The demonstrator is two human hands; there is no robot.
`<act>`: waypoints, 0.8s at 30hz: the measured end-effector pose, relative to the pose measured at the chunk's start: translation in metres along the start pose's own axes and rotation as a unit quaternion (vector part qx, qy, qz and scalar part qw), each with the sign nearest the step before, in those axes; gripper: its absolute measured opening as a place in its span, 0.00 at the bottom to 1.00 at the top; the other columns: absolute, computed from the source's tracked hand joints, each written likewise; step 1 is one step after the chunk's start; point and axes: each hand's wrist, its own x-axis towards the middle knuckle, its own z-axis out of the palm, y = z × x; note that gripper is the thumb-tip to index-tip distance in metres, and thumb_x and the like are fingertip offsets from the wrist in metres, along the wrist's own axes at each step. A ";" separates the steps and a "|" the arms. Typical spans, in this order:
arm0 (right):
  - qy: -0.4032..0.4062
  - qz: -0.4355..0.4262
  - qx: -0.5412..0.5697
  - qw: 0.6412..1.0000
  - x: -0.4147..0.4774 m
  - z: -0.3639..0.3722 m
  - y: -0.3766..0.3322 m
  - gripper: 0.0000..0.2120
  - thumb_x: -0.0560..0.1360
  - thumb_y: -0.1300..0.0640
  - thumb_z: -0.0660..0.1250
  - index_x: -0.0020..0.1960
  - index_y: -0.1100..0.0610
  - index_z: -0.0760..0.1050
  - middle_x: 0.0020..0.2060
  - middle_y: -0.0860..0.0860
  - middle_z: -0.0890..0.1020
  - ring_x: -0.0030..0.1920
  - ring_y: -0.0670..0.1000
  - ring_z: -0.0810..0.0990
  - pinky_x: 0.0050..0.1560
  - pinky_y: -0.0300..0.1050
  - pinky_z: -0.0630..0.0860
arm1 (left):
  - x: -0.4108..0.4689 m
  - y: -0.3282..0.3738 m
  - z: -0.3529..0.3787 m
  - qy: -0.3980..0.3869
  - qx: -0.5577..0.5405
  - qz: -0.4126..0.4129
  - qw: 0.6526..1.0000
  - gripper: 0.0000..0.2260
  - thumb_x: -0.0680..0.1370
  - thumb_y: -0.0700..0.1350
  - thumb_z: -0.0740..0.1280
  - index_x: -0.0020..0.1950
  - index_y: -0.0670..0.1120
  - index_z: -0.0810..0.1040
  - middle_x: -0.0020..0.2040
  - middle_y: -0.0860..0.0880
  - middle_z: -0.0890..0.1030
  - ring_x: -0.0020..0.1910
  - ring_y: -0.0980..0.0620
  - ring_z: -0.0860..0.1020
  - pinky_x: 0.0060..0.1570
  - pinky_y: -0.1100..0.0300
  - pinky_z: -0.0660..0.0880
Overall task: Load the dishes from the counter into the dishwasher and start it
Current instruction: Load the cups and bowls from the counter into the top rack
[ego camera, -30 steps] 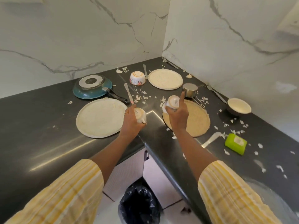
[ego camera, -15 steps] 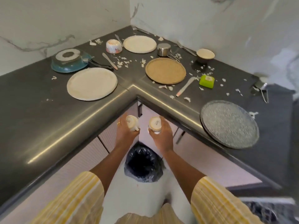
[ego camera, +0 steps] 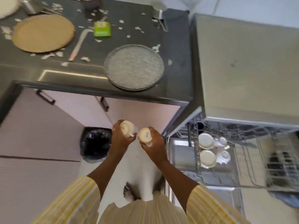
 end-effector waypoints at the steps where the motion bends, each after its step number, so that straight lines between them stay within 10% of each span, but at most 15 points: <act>1: 0.019 0.007 0.005 1.000 -0.003 -0.013 0.012 0.29 0.64 0.60 0.77 0.62 0.65 0.72 0.55 0.59 0.79 0.55 0.60 0.78 0.58 0.38 0.68 | -0.002 0.009 0.017 -0.017 -0.010 0.015 1.000 0.32 0.64 0.38 0.78 0.64 0.39 0.68 0.58 0.42 0.72 0.54 0.50 0.70 0.50 0.70 0.63; 10: 0.193 0.134 -0.021 0.972 -0.048 -0.131 0.134 0.32 0.63 0.61 0.78 0.64 0.63 0.70 0.55 0.61 0.78 0.56 0.59 0.77 0.59 0.48 0.71 | -0.049 0.071 0.165 -0.289 -0.025 0.157 0.944 0.35 0.61 0.46 0.76 0.64 0.49 0.64 0.57 0.60 0.67 0.55 0.63 0.71 0.52 0.82 0.63; 19: 0.295 0.215 -0.081 0.927 -0.048 -0.210 0.224 0.32 0.64 0.61 0.77 0.63 0.70 0.70 0.56 0.66 0.77 0.54 0.66 0.78 0.52 0.53 0.76 | -0.048 0.114 0.288 -0.427 0.108 0.306 0.844 0.41 0.58 0.36 0.79 0.67 0.36 0.64 0.65 0.36 0.66 0.62 0.44 0.67 0.60 0.51 0.68; 24: 0.322 0.243 -0.066 0.913 -0.045 -0.224 0.257 0.31 0.66 0.60 0.76 0.64 0.70 0.68 0.58 0.66 0.75 0.57 0.66 0.77 0.55 0.50 0.75 | -0.023 0.129 0.345 -0.384 0.157 0.334 0.846 0.39 0.57 0.38 0.80 0.65 0.34 0.68 0.61 0.34 0.71 0.61 0.36 0.70 0.59 0.55 0.63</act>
